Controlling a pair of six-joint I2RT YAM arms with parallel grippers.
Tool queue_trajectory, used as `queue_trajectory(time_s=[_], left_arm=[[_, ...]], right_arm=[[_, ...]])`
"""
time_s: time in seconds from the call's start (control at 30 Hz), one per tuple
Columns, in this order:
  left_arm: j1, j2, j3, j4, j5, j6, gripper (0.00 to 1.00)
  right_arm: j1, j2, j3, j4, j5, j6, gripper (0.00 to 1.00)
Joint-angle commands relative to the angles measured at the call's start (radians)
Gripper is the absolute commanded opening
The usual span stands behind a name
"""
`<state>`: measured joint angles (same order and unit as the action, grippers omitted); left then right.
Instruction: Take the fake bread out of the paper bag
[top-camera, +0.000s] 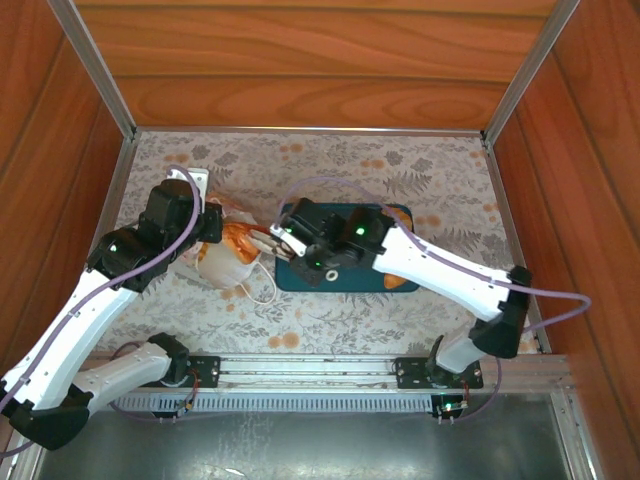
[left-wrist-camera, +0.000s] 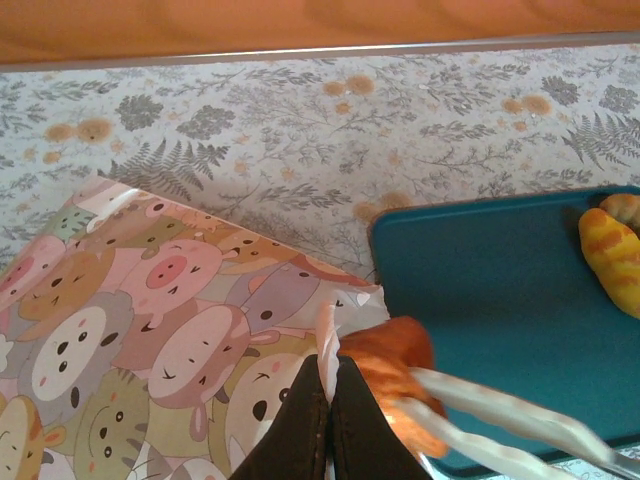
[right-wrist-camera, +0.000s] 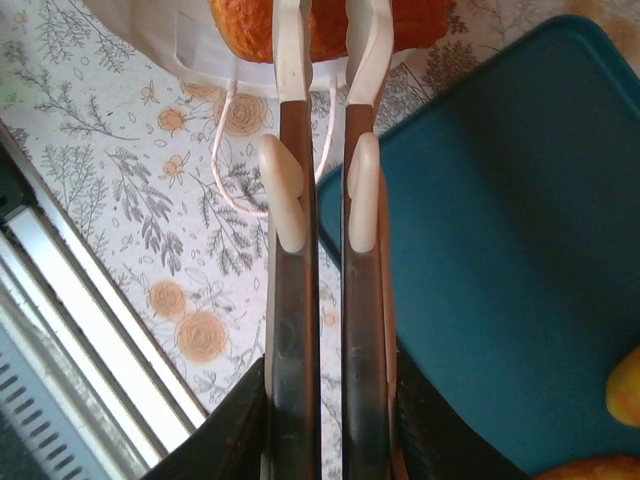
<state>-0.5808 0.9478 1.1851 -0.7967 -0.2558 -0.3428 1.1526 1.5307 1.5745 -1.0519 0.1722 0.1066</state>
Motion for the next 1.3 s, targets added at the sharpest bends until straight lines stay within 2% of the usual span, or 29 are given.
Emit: queue_trajectory(time_s=[0.0,0.47,0.73,0.93,1.27], left_arm=[[0.003,0.007,-0.002,0.046,0.012,-0.019,0.00],[0.003,-0.034,-0.023,0.071,-0.034,-0.021,0.00],[0.003,-0.051,-0.036,0.077,-0.032,-0.017,0.00],[0.004,-0.068,-0.042,0.083,-0.034,-0.006,0.00],[0.005,-0.106,-0.070,0.086,-0.037,0.001,0.00]], right_arm=[[0.006,-0.067,-0.031,-0.040,0.012,0.046,0.19],[-0.013,-0.161,-0.105,-0.296,0.150,0.223,0.19],[-0.026,-0.040,-0.050,-0.569,0.205,0.346,0.19],[-0.031,-0.001,-0.002,-0.602,0.187,0.394,0.18],[-0.054,0.066,-0.032,-0.614,0.180,0.427,0.19]])
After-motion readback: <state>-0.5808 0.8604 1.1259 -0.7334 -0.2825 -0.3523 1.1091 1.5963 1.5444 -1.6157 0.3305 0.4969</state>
